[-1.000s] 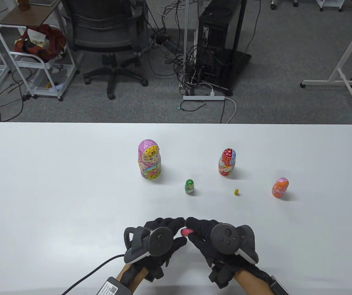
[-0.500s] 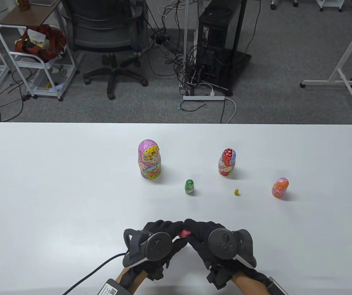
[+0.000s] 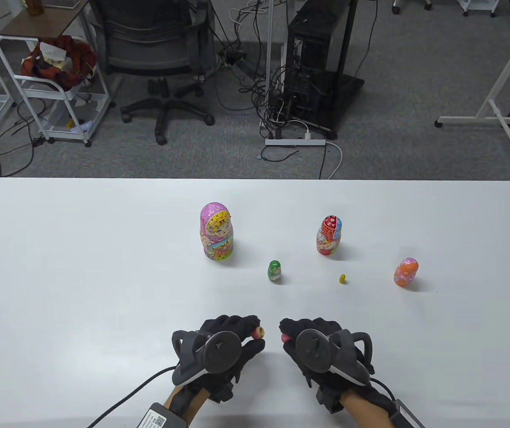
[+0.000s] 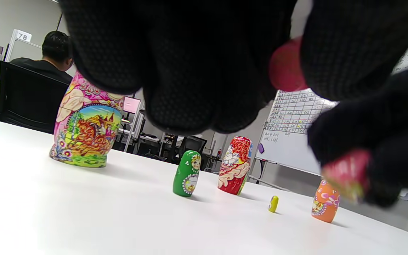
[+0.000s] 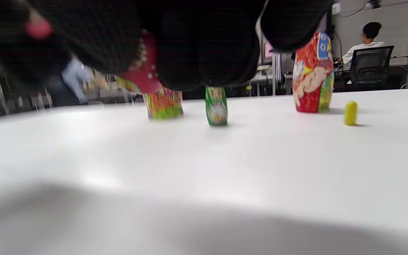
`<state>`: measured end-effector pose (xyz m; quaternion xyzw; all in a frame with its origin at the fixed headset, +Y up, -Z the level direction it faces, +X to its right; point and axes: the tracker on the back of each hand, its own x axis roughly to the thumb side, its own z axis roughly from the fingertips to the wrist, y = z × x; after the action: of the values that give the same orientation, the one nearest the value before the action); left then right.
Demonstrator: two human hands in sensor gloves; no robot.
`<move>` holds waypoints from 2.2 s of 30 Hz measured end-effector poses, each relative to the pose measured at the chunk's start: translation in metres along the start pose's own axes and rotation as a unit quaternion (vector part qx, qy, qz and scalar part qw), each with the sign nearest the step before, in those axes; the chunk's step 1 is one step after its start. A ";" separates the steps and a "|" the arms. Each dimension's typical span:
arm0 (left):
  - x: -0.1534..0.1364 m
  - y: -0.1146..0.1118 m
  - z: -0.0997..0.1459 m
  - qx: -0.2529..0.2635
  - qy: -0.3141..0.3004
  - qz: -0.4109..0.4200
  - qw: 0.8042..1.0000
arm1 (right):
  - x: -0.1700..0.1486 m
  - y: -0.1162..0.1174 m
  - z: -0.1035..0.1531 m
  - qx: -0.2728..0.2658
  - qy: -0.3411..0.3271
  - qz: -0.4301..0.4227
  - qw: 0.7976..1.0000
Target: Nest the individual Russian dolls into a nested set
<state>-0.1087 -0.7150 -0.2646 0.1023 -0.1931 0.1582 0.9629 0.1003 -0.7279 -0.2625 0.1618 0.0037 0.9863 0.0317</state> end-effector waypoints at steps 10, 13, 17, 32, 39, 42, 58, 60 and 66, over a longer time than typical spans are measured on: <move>-0.002 0.003 0.000 0.005 0.000 -0.015 1.000 | 0.009 0.035 -0.006 0.096 -0.005 0.097 0.991; -0.003 0.004 0.000 0.006 0.001 -0.010 1.000 | 0.007 0.034 -0.006 0.106 -0.008 0.100 0.989; -0.005 0.005 0.001 0.006 0.006 -0.010 1.000 | -0.017 0.005 -0.011 0.045 0.049 0.017 0.998; -0.007 -0.001 -0.006 -0.019 -0.002 -0.032 0.999 | -0.140 0.014 -0.104 0.034 0.429 -0.053 0.901; -0.006 -0.001 -0.007 -0.025 -0.006 -0.039 0.999 | -0.133 0.024 -0.121 0.049 0.430 -0.019 0.901; -0.006 -0.002 -0.007 -0.027 -0.008 -0.038 0.999 | -0.131 0.023 -0.123 0.061 0.423 -0.009 0.904; -0.004 -0.002 -0.005 -0.040 -0.006 -0.004 0.999 | -0.067 -0.032 -0.047 -0.044 0.113 -0.265 0.957; -0.004 -0.002 -0.005 -0.040 -0.007 0.000 0.999 | -0.053 -0.040 -0.033 -0.056 0.078 -0.290 0.952; -0.001 0.002 -0.004 -0.036 -0.013 0.023 0.999 | -0.025 -0.041 -0.012 -0.096 -0.009 -0.304 0.948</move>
<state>-0.1086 -0.7125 -0.2679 0.0655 -0.2139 0.1715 0.9594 0.1231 -0.6889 -0.2823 0.1585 -0.0428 0.9241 0.3452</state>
